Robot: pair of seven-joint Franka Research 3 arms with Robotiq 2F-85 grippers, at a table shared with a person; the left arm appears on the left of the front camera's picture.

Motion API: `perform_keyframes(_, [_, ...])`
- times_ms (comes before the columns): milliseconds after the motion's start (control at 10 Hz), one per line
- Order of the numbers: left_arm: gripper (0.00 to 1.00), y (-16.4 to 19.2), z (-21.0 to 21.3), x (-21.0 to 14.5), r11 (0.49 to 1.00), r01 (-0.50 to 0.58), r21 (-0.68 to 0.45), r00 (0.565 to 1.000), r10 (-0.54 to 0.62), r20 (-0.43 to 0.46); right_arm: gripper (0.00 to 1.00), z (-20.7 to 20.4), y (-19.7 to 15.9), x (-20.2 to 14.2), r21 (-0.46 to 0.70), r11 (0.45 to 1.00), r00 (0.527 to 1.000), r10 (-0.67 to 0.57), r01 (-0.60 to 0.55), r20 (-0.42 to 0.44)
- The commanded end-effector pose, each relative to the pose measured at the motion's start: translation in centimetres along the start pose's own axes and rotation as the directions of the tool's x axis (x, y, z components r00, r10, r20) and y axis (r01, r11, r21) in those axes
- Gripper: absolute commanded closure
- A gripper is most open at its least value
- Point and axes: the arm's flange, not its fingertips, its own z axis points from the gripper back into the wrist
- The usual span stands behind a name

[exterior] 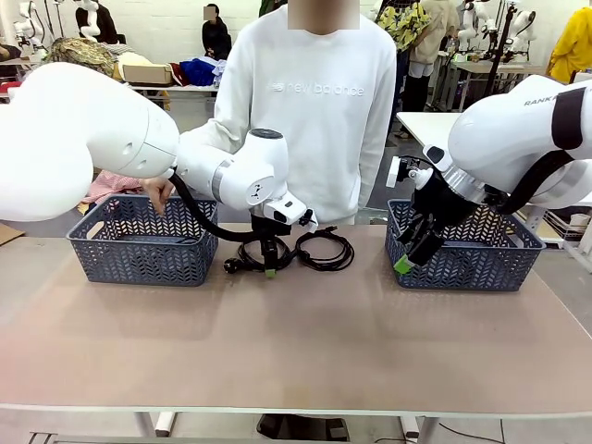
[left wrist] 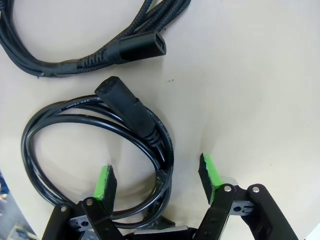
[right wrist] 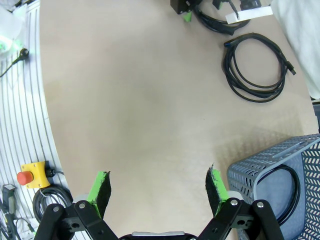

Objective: Organize the cables according to human instructions.
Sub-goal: Pick up a bundle of cables and place it in the basket indicated by the human.

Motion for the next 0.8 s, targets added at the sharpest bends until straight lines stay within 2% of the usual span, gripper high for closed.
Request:
perform_keyframes(0, [0.28, 0.52, 0.19, 0.01, 1.000, 0.009, 0.002, 1.000, -0.009, -0.012, 0.00, 0.13, 0.05, -0.03, -0.003, 1.000, 1.000, -0.003, 0.003, 0.003])
perform_keyframes(100, [0.28, 0.57, 0.22, -0.01, 1.000, 0.007, 0.000, 1.000, -0.007, -0.012, 0.00, 0.13, 0.05, -0.03, -0.003, 1.000, 1.000, -0.003, 0.003, 0.003])
perform_keyframes(200, [0.42, 0.67, 0.24, -0.04, 1.000, 0.005, -0.003, 1.000, -0.005, -0.010, 0.00, 0.13, 0.05, -0.03, -0.003, 1.000, 1.000, -0.003, 0.003, 0.003])
perform_keyframes(300, [0.43, 0.76, 0.26, -0.05, 1.000, 0.005, -0.006, 1.000, -0.005, -0.009, 0.00, 0.13, 0.05, -0.03, -0.003, 1.000, 1.000, -0.003, 0.003, 0.003])
perform_keyframes(400, [0.56, 0.82, 0.24, -0.11, 1.000, 0.004, -0.011, 1.000, -0.004, -0.009, 0.00, 0.13, 0.05, -0.03, -0.003, 1.000, 1.000, -0.003, 0.003, 0.003])
perform_keyframes(500, [0.57, 0.93, 0.24, -0.27, 1.000, 0.001, -0.016, 1.000, -0.001, -0.006, 0.00, 0.13, 0.05, -0.03, -0.003, 1.000, 1.000, -0.003, 0.003, 0.003])
perform_keyframes(600, [0.71, 1.00, 0.21, -0.40, 1.000, 0.000, -0.021, 1.000, 0.000, -0.006, 0.00, 0.13, 0.05, -0.03, -0.003, 1.000, 1.000, -0.003, 0.003, 0.003])
perform_keyframes(700, [0.71, 1.06, 0.19, -0.54, 1.000, -0.003, -0.027, 1.000, 0.003, -0.003, 0.00, 0.13, 0.05, -0.03, -0.003, 1.000, 1.000, -0.003, 0.003, 0.003])
